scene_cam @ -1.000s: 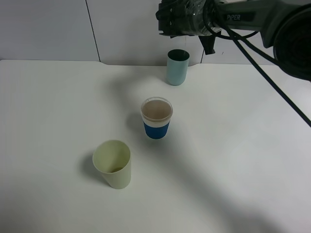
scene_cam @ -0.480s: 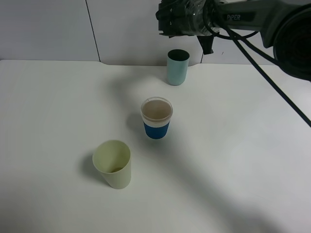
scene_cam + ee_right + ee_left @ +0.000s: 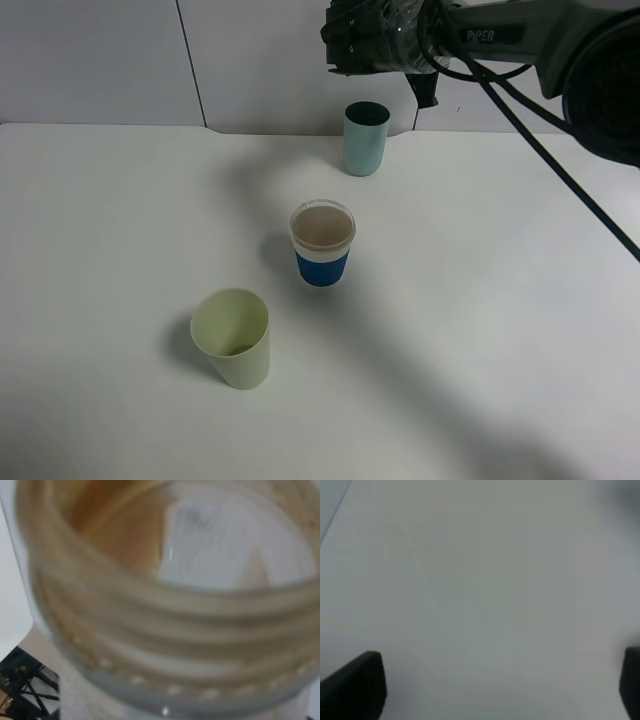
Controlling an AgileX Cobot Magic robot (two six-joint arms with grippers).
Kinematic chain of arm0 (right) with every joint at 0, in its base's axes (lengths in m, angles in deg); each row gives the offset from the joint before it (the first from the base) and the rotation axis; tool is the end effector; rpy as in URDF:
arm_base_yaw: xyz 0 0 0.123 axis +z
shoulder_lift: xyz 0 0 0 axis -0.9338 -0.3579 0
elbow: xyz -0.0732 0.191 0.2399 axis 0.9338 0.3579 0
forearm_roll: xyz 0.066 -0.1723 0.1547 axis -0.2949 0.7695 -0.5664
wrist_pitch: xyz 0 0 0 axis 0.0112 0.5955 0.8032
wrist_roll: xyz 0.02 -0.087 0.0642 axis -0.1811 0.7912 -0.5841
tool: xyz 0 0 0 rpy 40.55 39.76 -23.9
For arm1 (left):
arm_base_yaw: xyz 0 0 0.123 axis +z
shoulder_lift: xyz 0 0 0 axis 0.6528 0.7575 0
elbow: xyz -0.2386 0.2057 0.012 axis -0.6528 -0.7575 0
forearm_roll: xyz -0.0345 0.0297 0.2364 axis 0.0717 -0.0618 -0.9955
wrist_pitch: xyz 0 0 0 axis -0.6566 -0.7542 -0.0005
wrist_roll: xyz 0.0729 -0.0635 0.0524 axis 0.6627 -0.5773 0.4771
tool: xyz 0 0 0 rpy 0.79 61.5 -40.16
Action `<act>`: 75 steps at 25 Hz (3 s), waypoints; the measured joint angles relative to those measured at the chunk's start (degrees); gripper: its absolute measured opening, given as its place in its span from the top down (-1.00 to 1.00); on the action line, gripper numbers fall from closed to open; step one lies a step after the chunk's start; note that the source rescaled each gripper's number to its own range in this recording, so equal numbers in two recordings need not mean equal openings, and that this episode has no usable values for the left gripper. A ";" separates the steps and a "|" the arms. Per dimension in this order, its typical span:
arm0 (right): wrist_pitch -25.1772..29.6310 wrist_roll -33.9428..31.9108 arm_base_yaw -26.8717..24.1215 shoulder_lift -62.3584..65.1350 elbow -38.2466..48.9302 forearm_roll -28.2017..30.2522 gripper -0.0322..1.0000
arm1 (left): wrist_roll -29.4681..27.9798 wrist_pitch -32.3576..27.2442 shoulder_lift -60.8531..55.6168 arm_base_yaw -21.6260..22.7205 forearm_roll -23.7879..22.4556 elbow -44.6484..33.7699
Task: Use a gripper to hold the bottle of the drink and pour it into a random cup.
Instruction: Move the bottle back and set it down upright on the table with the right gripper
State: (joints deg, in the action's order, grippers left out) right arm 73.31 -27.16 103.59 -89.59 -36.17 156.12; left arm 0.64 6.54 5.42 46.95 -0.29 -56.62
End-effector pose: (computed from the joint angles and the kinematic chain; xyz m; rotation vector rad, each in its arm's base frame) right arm 0.4743 0.2063 0.2410 -1.5754 1.7393 -1.6964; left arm -0.0269 -0.0029 0.2658 -0.0919 2.0409 0.0789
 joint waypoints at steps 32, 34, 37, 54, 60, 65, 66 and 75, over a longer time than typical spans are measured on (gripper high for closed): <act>-0.90 5.56 0.00 0.00 0.00 1.45 0.94 | 0.00 0.00 0.00 0.00 0.00 0.00; -0.90 5.67 0.00 0.00 0.00 1.45 0.94 | 0.00 0.00 0.00 0.00 0.00 0.00; -0.90 5.92 0.00 0.00 0.00 1.45 0.94 | 0.00 0.00 0.00 0.00 0.00 0.00; -0.90 5.97 0.00 0.00 0.00 1.45 0.94 | 0.00 0.05 0.00 0.00 0.00 0.00; -1.09 3.32 0.00 0.00 0.00 0.45 0.94 | 0.00 0.05 0.00 0.00 0.00 0.00; -2.98 -8.06 0.00 0.00 0.00 -2.50 0.94 | 0.00 0.05 0.00 0.00 0.00 0.00; -3.52 -12.55 0.00 0.00 0.00 -2.90 0.94 | 0.00 0.05 0.00 0.00 0.00 0.00; -4.40 -57.35 0.00 0.00 0.00 -6.06 0.94 | 0.00 0.05 0.00 0.00 0.00 0.00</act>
State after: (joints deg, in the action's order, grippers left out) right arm 68.91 -84.51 103.59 -89.59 -36.17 150.05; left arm 0.64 6.59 5.42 46.95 -0.29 -56.62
